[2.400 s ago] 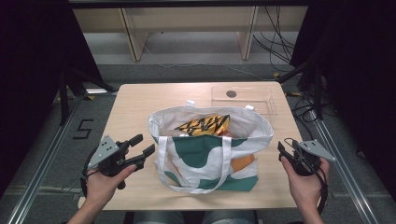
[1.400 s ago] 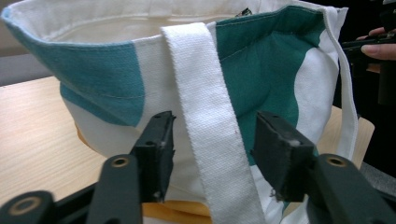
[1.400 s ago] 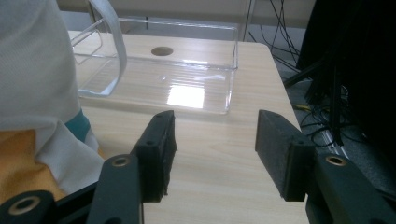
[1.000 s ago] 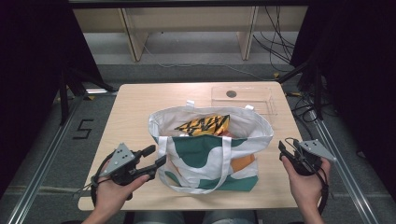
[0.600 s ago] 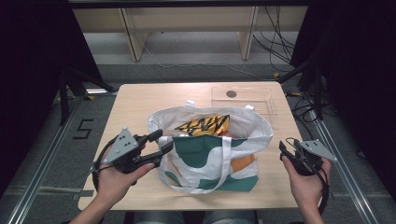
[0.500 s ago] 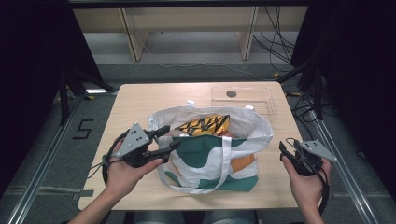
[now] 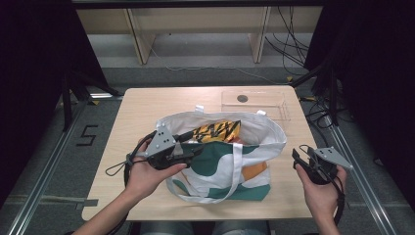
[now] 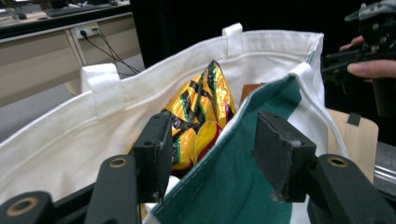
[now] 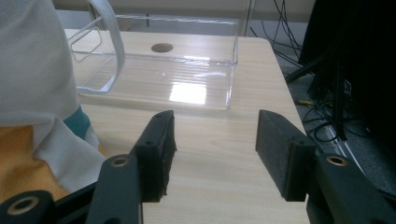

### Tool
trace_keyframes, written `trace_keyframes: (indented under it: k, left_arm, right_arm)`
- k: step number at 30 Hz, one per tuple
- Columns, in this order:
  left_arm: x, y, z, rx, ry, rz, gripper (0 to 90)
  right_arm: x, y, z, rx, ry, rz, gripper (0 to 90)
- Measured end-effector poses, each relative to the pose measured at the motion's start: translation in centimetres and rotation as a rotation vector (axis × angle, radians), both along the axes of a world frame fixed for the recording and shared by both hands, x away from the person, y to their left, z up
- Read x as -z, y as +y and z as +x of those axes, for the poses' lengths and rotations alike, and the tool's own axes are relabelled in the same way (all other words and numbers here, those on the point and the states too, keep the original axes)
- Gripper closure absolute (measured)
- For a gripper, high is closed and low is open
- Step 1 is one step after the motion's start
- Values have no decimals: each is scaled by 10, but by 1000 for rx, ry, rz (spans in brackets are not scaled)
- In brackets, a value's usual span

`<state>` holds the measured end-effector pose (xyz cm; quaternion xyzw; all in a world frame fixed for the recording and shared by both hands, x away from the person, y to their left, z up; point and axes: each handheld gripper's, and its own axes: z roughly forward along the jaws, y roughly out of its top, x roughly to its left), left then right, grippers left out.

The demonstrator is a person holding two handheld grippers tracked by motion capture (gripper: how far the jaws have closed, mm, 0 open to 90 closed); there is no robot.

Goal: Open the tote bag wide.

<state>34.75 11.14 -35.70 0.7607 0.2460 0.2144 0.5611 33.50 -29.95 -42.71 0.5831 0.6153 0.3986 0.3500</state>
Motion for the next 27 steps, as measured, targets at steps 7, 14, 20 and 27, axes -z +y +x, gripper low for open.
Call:
trace_keyframes:
  k: [7,14,20,27]
  left_arm:
    - [2,-6,2,2,-33,62,511]
    - [3,-7,0,-1,-60,108,618]
    - [8,-8,-3,0,-55,141,802]
    - [13,-4,-9,9,-38,125,862]
  right_arm:
    - [2,0,1,7,-15,0,476]
    - [1,-1,1,0,8,-10,475]
    - [1,-4,2,-13,-4,-26,475]
    - [1,-2,1,1,8,0,475]
